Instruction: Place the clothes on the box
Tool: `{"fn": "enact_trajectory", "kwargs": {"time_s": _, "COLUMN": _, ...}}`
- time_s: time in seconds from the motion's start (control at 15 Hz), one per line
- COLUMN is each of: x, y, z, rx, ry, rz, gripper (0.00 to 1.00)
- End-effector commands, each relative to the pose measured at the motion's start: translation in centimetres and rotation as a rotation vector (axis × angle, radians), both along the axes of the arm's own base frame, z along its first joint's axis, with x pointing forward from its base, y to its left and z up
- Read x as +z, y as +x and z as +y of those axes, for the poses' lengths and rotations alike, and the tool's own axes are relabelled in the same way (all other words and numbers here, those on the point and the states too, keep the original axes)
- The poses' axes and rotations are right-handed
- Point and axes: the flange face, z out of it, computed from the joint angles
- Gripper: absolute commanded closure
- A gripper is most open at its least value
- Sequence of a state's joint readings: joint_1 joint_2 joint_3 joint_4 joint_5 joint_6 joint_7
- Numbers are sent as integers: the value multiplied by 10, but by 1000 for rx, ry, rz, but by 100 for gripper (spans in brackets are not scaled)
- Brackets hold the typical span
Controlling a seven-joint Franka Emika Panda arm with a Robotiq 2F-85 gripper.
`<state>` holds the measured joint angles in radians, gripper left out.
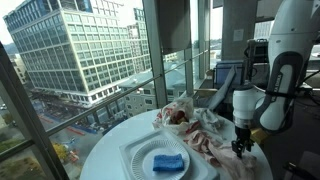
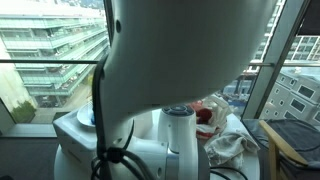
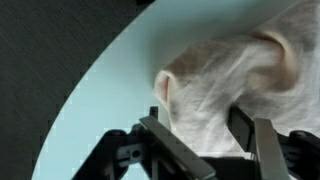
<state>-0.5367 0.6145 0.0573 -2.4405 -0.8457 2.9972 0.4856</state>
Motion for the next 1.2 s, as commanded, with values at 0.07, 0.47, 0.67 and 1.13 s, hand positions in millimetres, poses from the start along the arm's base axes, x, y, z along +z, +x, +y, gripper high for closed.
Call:
{"fn": "enact_trajectory", "kwargs": {"time_s": 0.07, "x": -6, "y": 8, "z": -9, "rx": 46, "ry": 20, "rz": -16, "gripper": 64}}
{"fn": "enact_trajectory", "kwargs": {"time_s": 0.47, "x": 3, "y": 16, "z": -15, "rx": 42, "ry": -16, "rz": -7, "gripper": 96}}
{"fn": "enact_trajectory", "kwargs": {"time_s": 0.67, "x": 15, "y": 20, "z": -14, "rx": 22, "ry": -53, "rz": -30, "gripper": 98}}
{"fn": "enact_trajectory", "kwargs": {"time_s": 1.13, "x": 42, "y": 45, "z": -51, "rx": -102, "ry": -198, "rz": -105, "gripper": 98}}
